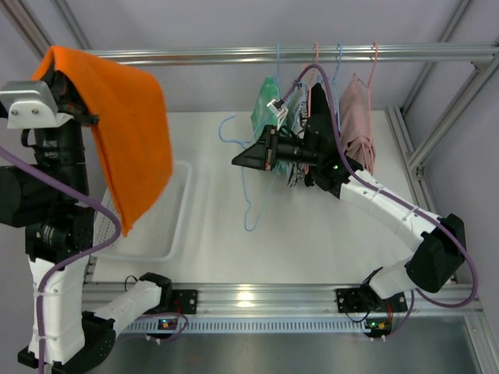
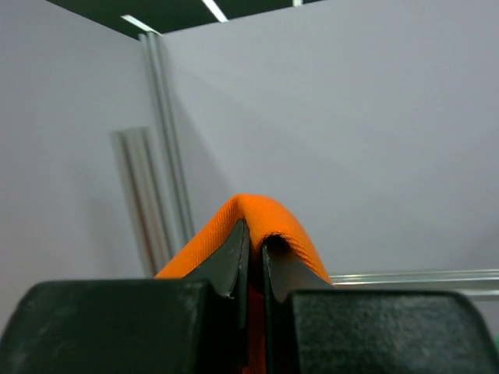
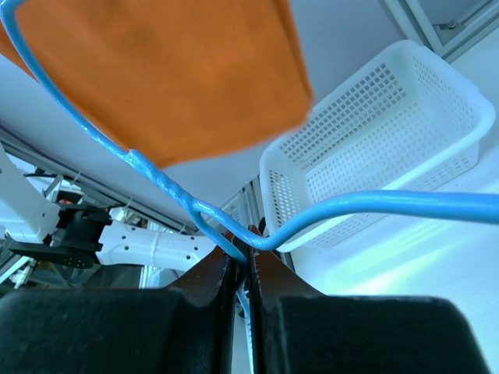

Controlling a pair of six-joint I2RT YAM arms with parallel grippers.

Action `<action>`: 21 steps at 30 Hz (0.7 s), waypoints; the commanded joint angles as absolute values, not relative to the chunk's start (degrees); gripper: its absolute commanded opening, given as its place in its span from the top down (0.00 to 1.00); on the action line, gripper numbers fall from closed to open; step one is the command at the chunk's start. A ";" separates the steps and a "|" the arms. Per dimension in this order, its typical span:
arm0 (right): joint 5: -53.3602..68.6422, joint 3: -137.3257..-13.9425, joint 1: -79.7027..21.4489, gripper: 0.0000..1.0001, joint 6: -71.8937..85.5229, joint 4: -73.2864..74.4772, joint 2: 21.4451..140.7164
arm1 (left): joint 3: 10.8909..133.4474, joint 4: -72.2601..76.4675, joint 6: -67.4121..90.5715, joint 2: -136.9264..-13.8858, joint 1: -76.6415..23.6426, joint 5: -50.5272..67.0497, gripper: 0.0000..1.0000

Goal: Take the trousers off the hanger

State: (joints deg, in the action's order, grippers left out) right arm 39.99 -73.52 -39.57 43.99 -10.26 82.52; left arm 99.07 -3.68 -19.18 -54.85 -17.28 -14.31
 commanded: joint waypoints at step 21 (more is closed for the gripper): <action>40.69 -76.02 -39.64 1.00 41.13 -8.17 82.09 | 71.10 7.30 -60.47 -35.51 -15.65 -47.19 1.00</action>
